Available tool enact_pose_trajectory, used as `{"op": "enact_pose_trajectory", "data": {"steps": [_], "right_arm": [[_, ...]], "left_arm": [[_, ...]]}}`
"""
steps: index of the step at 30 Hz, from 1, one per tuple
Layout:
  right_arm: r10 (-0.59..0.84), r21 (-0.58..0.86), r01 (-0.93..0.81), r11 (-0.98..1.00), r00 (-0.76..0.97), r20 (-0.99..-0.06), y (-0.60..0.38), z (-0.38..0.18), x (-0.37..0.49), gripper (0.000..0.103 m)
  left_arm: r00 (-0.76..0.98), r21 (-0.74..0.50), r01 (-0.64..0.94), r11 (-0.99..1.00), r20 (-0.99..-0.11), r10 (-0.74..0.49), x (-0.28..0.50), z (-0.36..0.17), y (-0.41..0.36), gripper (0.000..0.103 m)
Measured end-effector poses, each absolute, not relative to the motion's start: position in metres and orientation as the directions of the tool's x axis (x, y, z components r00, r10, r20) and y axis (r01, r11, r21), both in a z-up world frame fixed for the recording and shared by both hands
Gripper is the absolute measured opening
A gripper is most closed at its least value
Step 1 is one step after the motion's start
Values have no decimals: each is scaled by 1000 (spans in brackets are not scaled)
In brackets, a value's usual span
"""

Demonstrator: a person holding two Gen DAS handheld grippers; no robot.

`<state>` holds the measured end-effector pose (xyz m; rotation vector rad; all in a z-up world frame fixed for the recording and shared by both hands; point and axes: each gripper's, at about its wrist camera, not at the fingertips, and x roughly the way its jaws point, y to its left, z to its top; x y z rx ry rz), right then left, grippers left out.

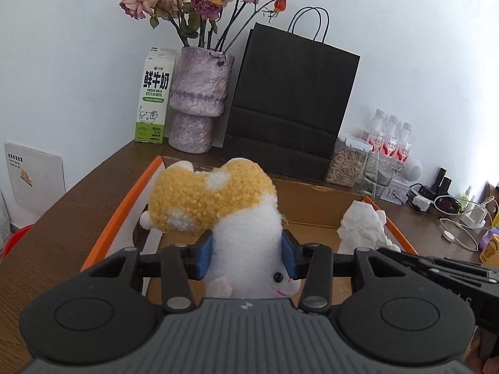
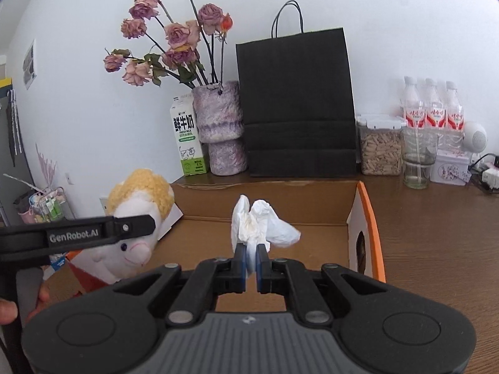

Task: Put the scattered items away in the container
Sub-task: 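Carry the plush toy and tissue over the cardboard box with both grippers, then open both grippers to drop the plush toy and tissue into the box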

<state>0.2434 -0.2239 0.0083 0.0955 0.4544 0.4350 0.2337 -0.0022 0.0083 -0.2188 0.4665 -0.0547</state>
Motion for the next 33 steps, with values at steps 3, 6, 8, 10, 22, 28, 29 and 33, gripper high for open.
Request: {"op": "enact_pose_trajectory", "data": {"steps": [3, 6, 8, 10, 22, 28, 29, 33], "right_arm": [[415, 178, -375, 910, 811, -412, -224, 8, 242, 10], [402, 182, -358, 916, 821, -406, -226, 9, 241, 24], [391, 169, -353, 920, 824, -410, -225, 9, 239, 62], [384, 153, -352, 923, 838, -387, -225, 11, 234, 87], [359, 139, -331, 933, 852, -380, -224, 15, 234, 103], [345, 88, -337, 937, 863, -370, -217, 22, 225, 103], [349, 88, -342, 936, 864, -362, -217, 25, 221, 103], [353, 72, -349, 934, 875, -331, -220, 38, 201, 103]], "left_arm": [[887, -182, 10, 983, -452, -93, 233, 4, -8, 48], [904, -154, 4, 988, -422, -69, 228, 5, -11, 81], [926, -152, -31, 988, -377, -29, 221, 8, -11, 103], [942, -149, -55, 987, -335, 2, 216, 11, -10, 103], [935, -150, -77, 986, -353, 19, 218, 11, -9, 103], [950, -153, -61, 986, -312, 10, 206, 29, -10, 103], [952, -149, -57, 987, -306, 9, 202, 33, -11, 103], [959, -130, -47, 990, -284, 8, 184, 44, -10, 103]]}}
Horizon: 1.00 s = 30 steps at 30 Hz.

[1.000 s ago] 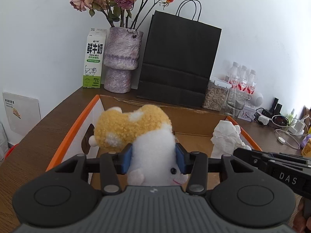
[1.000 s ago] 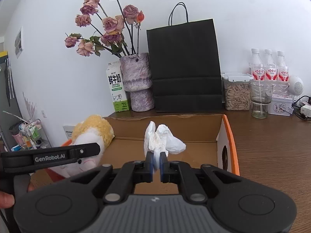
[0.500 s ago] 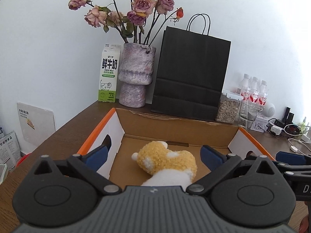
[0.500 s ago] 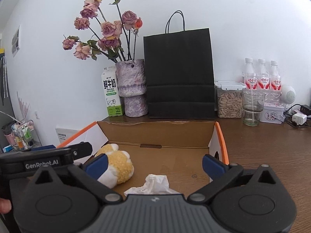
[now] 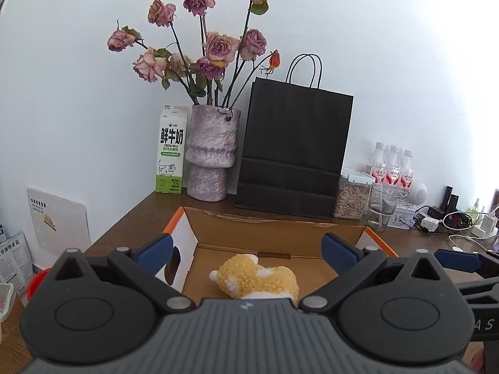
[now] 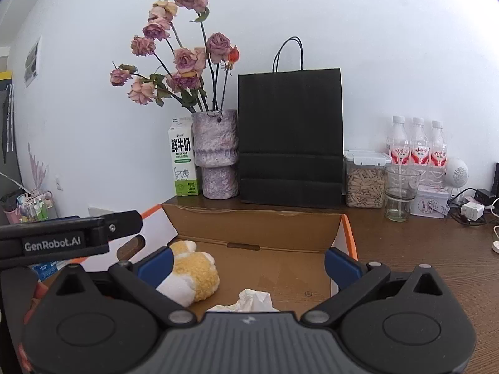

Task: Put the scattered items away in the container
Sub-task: 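Open both grippers to drop the plush toy and tissue into the box, then grasp the braided black cable with the left gripper while the right gripper grasps the plastic bag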

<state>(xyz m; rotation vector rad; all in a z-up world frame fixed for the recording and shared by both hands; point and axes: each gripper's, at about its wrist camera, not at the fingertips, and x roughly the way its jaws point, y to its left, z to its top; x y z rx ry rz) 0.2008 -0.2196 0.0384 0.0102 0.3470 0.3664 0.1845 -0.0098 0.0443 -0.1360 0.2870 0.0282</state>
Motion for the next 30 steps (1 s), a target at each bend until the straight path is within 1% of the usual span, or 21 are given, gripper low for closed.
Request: {"op": "enact_pose_trajectory", "data": {"steps": [8, 15, 26, 30], "right_arm": [[368, 42, -375, 926, 874, -319, -224, 51, 142, 103], [392, 15, -413, 911, 853, -343, -224, 47, 84, 103], [418, -15, -472, 882, 795, -439, -209, 18, 26, 103], [423, -8, -482, 876, 776, -467, -204, 8, 14, 103]], "left_arm": [[965, -106, -45, 993, -262, 16, 132, 61, 3, 103], [961, -95, -53, 994, -276, 25, 85, 59, 21, 103], [925, -99, -91, 991, -376, 47, 32, 24, 44, 103], [910, -128, -110, 986, -412, 48, 15, 8, 51, 103]]}}
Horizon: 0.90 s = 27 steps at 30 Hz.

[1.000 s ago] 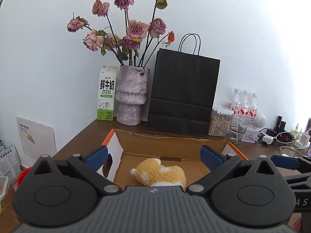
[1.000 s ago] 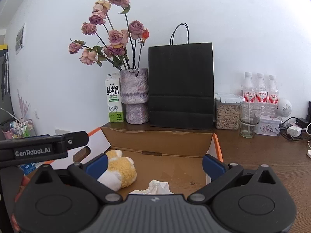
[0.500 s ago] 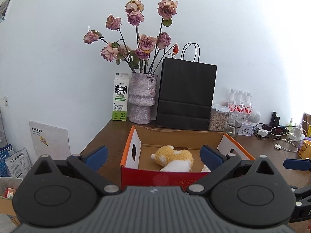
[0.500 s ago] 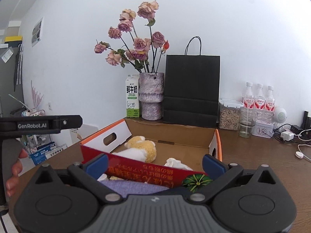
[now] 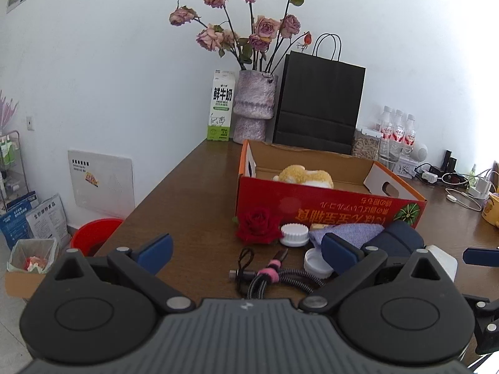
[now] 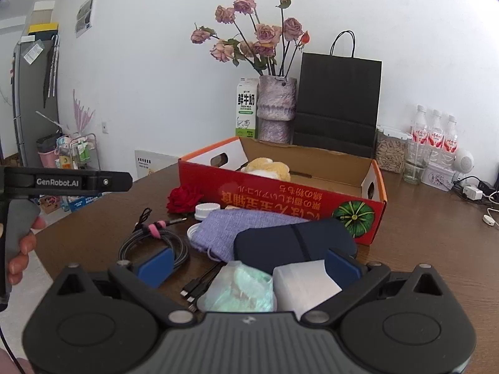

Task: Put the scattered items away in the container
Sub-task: 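Grasp the braided black cable with the left gripper while the right gripper grasps the plastic bag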

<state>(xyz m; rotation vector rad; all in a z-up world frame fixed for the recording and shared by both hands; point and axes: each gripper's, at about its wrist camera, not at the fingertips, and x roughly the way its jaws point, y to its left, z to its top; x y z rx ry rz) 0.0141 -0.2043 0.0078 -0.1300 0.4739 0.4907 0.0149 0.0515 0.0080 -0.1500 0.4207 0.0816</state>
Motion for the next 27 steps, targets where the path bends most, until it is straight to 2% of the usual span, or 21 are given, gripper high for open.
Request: {"op": "enact_pose_trajectory", "data": {"steps": [6, 9, 14, 17, 19, 22, 27], "right_arm": [[436, 20, -495, 868, 744, -507, -197, -10, 7, 101], [428, 31, -487, 873, 733, -529, -192, -17, 11, 93], [419, 42, -472, 881, 734, -535, -190, -23, 15, 85], [415, 47, -466, 884, 733, -539, -191, -24, 19, 67], [413, 51, -462, 885, 730, -545, -192, -26, 20, 48], [419, 55, -465, 883, 732, -537, -194, -26, 20, 40], [419, 50, -460, 887, 752, -509, -200, -21, 20, 38]], "left_arm": [[881, -154, -110, 982, -473, 24, 13, -12, 52, 103], [875, -154, -95, 983, -485, 9, 15, -16, 48, 103], [865, -142, -85, 986, -502, 3, 17, -22, 42, 103], [861, -139, -76, 987, -509, -5, 19, -24, 41, 103], [858, -136, -64, 989, -514, -16, 20, -25, 38, 103], [849, -130, -53, 990, -528, -24, 25, -27, 33, 103], [840, -129, -52, 990, -542, -27, 31, -29, 28, 103]]}}
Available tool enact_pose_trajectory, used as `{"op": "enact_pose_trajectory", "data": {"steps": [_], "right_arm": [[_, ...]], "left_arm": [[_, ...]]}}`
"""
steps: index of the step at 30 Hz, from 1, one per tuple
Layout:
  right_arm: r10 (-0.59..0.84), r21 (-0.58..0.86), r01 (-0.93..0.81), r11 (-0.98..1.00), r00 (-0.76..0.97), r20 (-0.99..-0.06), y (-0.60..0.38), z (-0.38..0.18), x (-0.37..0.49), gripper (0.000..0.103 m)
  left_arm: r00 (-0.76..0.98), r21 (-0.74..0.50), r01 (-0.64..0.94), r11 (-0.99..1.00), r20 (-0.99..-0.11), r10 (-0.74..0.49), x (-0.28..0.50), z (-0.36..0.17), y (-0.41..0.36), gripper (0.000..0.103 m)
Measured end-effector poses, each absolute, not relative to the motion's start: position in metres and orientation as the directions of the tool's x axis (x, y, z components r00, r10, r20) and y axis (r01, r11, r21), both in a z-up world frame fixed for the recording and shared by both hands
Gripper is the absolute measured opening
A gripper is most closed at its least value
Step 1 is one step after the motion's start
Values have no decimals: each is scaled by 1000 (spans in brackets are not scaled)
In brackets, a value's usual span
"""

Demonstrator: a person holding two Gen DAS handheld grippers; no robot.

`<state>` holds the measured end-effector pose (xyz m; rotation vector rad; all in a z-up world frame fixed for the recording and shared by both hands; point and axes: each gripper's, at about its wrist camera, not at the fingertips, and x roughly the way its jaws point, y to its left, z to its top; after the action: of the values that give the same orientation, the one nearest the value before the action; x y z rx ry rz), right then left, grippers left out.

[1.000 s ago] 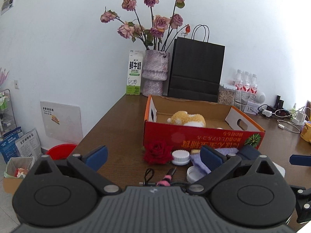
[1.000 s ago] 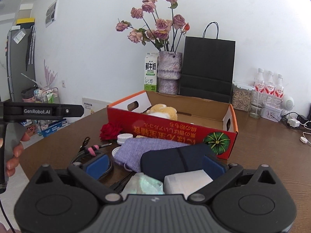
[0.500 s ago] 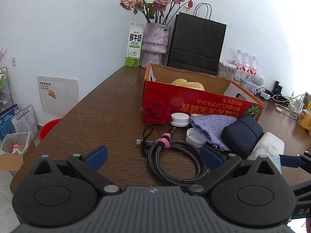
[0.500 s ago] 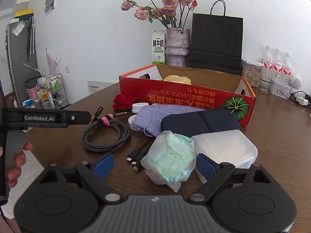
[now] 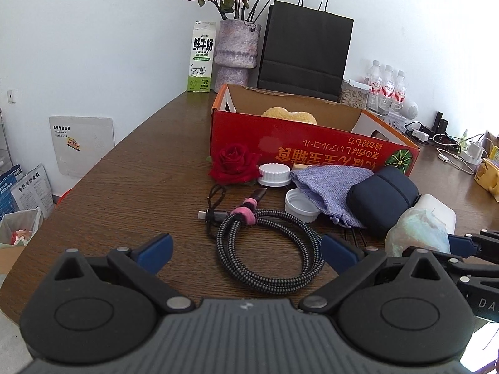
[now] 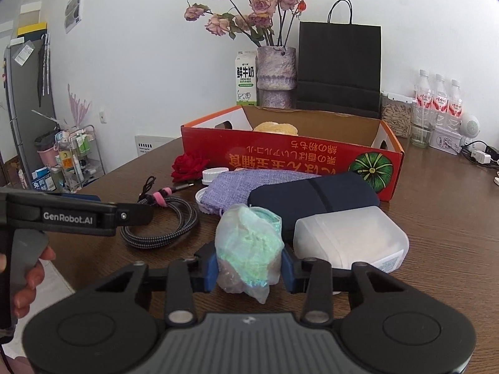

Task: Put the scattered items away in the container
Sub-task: 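Grasp the braided black cable with the left gripper while the right gripper grasps the plastic bag, then lift the cable and plastic bag over the box with both grippers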

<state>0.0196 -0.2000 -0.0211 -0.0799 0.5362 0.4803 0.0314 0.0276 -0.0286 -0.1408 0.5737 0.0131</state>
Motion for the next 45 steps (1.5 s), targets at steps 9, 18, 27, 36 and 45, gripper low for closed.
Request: {"op": "enact_pose_trajectory", "data": {"steps": [9, 18, 27, 36, 45], "right_arm": [[401, 52, -424, 904, 797, -452, -214, -7, 26, 38], [390, 57, -404, 913, 822, -414, -225, 2, 30, 38], [387, 63, -398, 915, 828, -406, -230, 4, 32, 38], [385, 55, -397, 916, 832, -400, -231, 6, 32, 38], [382, 52, -394, 917, 837, -393, -231, 9, 38, 38]], "left_arm": [[803, -81, -28, 996, -595, -26, 53, -32, 10, 103], [756, -24, -9, 1000, -655, -9, 74, -42, 1, 103], [754, 13, 24, 1000, -656, -10, 71, -42, -1, 94], [741, 18, 68, 998, -671, -39, 71, -35, 4, 90], [810, -55, 49, 997, -582, -72, 59, -12, 11, 90]]}}
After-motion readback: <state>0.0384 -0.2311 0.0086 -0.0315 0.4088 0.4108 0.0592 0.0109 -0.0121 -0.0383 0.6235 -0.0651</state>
